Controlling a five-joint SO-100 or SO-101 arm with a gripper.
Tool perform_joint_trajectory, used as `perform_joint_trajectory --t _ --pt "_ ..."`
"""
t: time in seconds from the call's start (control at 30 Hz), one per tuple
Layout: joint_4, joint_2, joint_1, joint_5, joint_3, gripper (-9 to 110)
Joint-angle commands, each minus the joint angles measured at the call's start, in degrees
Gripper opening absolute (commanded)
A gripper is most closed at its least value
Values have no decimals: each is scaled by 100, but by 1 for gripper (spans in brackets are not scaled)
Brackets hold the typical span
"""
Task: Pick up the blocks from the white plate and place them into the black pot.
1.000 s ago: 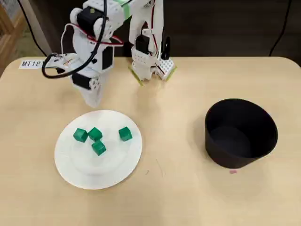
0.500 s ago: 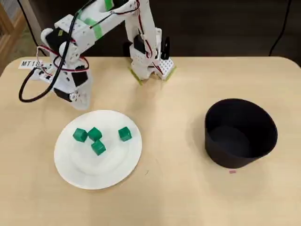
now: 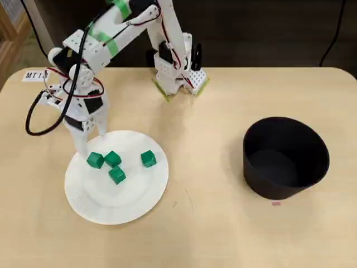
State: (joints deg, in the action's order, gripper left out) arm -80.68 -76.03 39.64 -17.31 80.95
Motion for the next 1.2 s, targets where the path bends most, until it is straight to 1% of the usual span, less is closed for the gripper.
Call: perform_joint_trajectory --t 0.0,0.53,0.77,0.9,1.07,1.1,1.17 --pt "185 9 -105 44 -264 32" --pt "624 378 -141 211 -272 35" --pt "826 545 -141 431 -272 31" --pt "976 633 -141 606 -281 24" --pt "1002 949 -132 747 -563 0" --pt "976 1020 -141 782 -650 -2" --pt "976 1063 -176 729 -756 -2"
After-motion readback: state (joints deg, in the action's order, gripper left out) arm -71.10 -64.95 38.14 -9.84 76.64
